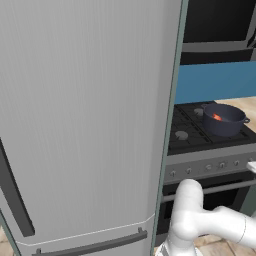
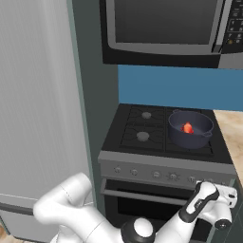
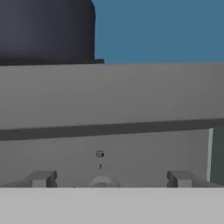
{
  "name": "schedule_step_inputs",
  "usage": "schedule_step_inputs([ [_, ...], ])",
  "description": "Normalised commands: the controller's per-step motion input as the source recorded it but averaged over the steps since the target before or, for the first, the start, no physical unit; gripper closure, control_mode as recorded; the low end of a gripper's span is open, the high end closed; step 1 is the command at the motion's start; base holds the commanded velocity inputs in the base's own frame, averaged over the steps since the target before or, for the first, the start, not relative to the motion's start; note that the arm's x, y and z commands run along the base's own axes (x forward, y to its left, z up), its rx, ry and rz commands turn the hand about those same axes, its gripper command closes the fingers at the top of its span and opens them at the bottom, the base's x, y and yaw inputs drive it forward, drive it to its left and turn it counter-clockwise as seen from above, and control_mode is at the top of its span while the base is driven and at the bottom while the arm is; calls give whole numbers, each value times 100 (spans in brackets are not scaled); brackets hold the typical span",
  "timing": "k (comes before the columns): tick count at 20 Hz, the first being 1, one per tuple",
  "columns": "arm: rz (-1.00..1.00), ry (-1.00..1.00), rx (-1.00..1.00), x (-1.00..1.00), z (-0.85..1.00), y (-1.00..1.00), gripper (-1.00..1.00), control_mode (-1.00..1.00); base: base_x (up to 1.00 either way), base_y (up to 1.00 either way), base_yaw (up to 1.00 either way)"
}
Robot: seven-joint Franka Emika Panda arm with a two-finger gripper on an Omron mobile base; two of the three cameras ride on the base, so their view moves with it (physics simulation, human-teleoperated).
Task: Retrieve the frozen meat and place it in the pot on a burner. Then turn the burner on.
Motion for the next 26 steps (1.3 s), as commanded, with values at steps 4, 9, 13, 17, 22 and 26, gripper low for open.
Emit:
schedule_step_inputs([
  [4, 0, 1, 0, -1, -30, 0, -100, -100, 0, 0, 0],
  [9, 0, -3, 0, 1, -4, 0, -100, -100, 0, 0, 0],
  [13, 0, -5, 0, 3, -1, 0, -100, -100, 0, 0, 0],
  [17, 0, 0, 0, 0, -11, 0, -100, -100, 0, 0, 0],
  [22, 0, -5, 0, 0, -51, 0, -100, -100, 0, 0, 0],
  [26, 0, -1, 0, 0, -42, 3, -100, -100, 0, 0, 0],
])
